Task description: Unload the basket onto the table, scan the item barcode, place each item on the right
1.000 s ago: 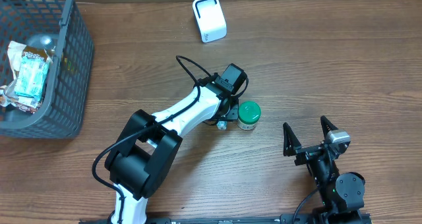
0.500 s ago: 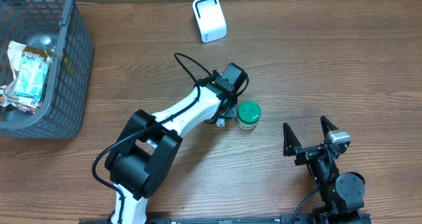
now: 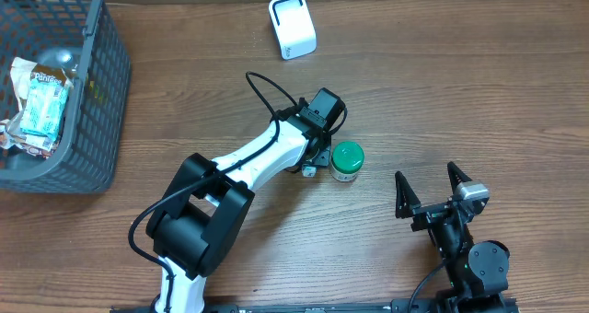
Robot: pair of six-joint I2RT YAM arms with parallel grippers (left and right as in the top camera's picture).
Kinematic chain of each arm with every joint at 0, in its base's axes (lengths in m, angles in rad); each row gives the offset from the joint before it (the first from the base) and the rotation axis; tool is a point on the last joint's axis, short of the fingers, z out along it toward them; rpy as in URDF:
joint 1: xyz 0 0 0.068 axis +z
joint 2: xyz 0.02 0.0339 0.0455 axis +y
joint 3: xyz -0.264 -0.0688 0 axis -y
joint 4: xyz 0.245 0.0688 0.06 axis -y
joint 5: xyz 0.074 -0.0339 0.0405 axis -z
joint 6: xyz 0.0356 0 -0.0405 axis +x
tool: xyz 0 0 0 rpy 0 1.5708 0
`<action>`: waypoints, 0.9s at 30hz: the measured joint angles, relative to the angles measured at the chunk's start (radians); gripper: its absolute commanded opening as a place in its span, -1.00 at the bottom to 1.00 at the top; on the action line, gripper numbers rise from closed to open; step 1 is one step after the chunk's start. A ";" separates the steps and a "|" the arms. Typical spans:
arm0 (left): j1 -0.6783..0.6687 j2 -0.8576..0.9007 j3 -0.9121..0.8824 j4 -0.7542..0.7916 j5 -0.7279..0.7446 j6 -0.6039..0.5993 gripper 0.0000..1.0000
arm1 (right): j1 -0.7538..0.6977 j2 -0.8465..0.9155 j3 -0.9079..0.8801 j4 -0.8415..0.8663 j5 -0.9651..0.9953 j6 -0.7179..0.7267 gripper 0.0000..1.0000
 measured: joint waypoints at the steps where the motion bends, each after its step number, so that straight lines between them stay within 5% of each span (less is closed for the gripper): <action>1: 0.000 0.000 0.007 -0.008 0.000 0.002 0.16 | 0.000 0.000 0.000 0.000 0.000 0.000 1.00; 17: 0.057 0.000 0.312 -0.164 -0.040 0.036 0.43 | 0.000 0.000 0.000 0.000 0.000 -0.001 1.00; 23: 0.168 0.000 0.475 -0.261 -0.087 0.063 0.99 | 0.000 0.000 0.000 0.000 0.000 0.000 1.00; 27: 0.248 0.000 0.493 -0.313 -0.102 0.078 1.00 | 0.000 0.000 0.000 0.000 0.000 0.000 1.00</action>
